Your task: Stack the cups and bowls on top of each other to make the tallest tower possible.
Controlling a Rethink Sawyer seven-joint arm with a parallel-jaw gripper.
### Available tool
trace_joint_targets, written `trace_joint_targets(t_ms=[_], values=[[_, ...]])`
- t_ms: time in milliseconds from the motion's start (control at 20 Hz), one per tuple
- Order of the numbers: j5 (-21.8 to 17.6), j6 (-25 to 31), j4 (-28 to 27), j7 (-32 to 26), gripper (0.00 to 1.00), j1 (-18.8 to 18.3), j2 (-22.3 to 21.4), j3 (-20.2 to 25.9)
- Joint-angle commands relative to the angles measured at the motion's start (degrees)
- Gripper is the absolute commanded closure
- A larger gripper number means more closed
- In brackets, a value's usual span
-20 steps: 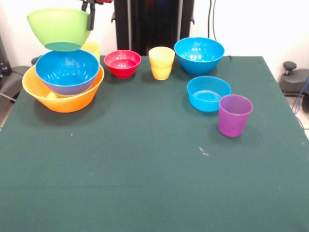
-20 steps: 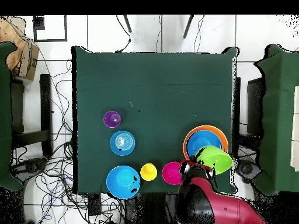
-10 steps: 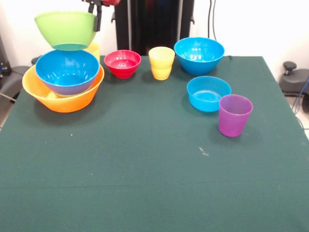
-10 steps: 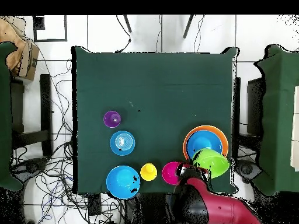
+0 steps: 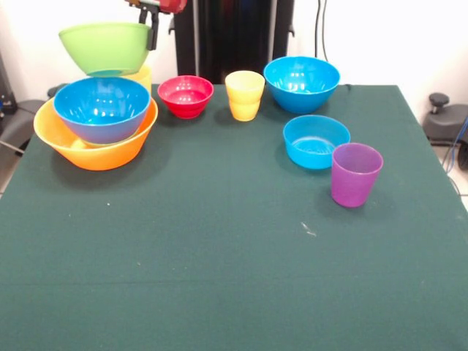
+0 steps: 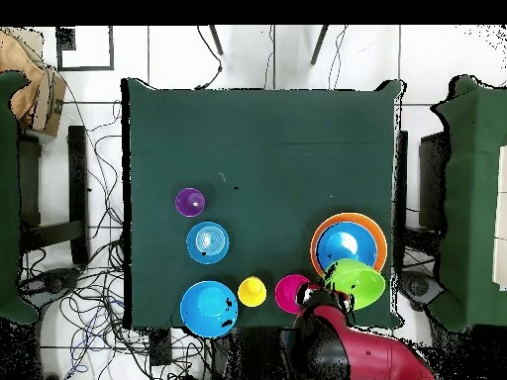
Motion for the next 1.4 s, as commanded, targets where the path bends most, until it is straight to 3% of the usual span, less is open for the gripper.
trace_joint_targets(t_ms=[50,800,1150,1400], values=[[0.4,-0.8,-3.7,6.4,1.0,1.4,2.5,0.9],[0.1,-6.4,-0.9,8.0,1.0,-3.7,2.5,7.7],[0.6,-1.7,1.7,6.2,1.0,-9.4,-1.5,14.3],[4.5,5.8,3.2,2.8,1.0,-14.6,-6.5,22.2]])
